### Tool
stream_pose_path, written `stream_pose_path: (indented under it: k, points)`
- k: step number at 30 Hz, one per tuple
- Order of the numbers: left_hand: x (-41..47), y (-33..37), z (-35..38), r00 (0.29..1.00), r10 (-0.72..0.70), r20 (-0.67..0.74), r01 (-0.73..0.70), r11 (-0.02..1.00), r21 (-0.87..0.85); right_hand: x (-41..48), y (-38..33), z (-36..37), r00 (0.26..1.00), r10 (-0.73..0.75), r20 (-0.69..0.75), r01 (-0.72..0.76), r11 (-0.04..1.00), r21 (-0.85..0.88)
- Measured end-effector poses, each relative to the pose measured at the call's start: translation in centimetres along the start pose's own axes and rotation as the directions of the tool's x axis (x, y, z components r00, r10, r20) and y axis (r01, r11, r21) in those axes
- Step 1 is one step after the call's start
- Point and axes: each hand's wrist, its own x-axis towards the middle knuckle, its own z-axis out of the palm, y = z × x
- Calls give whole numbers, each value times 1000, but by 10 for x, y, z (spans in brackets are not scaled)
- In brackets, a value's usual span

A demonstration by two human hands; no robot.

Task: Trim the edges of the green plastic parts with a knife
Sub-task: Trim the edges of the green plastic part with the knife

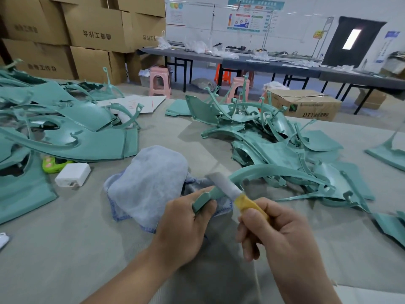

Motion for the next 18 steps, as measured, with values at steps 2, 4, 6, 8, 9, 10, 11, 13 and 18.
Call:
stream_pose_path:
  k: [2,4,6,8,9,10,11,13,18]
  points:
    - [-1,-4,2,998,-62,2,62,998,-16,-2,4,0,993,-119,-28,104,946,-306]
    - [-1,-6,3,996,-92,-14,92,996,-16,2,8,-6,966,-220,-138,90,782,-616]
    - [0,-4,3,996,-84,-11,84,996,-13,10,7,-17,894,-271,-356,-70,701,-710]
    - [0,-2,2,999,-52,-10,53,999,8,14,7,-28,836,-279,-473,-110,759,-641]
    - [0,-2,3,999,-48,-9,48,999,10,14,8,-30,848,-275,-452,-65,794,-605]
    - [0,-2,3,999,-46,-11,46,999,6,12,8,-27,881,-262,-394,-6,827,-562]
    - [1,-1,3,999,-39,-16,40,999,7,8,8,-20,920,-253,-300,65,852,-520]
    - [1,-1,3,1000,-9,-19,10,1000,9,-1,9,-3,965,-248,-91,173,854,-491]
    - [-1,-2,1,999,17,-28,-17,1000,7,15,12,-21,933,-160,-322,-51,828,-559]
